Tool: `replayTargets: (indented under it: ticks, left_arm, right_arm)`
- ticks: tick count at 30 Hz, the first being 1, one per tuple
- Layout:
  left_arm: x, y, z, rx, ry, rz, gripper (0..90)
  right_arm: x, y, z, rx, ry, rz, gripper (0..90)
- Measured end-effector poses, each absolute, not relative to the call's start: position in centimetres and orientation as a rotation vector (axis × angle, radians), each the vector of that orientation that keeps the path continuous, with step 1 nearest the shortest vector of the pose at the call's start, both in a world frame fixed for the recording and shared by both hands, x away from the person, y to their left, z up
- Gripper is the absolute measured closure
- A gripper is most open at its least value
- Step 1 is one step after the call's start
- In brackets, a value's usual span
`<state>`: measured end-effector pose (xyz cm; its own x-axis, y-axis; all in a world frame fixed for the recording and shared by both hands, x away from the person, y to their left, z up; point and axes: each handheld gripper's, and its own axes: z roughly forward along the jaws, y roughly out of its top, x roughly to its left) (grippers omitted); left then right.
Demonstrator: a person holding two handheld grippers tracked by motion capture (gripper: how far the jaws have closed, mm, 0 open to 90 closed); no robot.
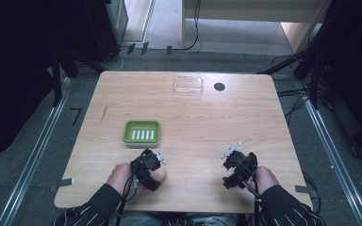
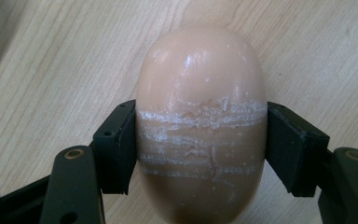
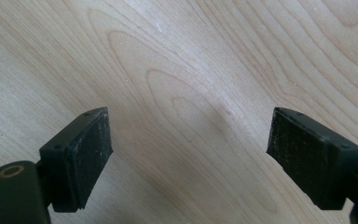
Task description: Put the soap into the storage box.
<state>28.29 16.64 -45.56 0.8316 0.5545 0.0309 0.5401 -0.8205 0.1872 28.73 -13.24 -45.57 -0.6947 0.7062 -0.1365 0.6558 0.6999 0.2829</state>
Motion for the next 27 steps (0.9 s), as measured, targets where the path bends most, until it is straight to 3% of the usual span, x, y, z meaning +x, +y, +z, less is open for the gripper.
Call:
replayTargets:
  ticks: [27]
  left_arm:
    - [28.5, 18.4, -44.3, 2.840, 0.793, 0.124, 33.4]
  right_arm:
    - [28.7, -13.2, -45.6, 1.084, 2.681, 0.310, 14.3]
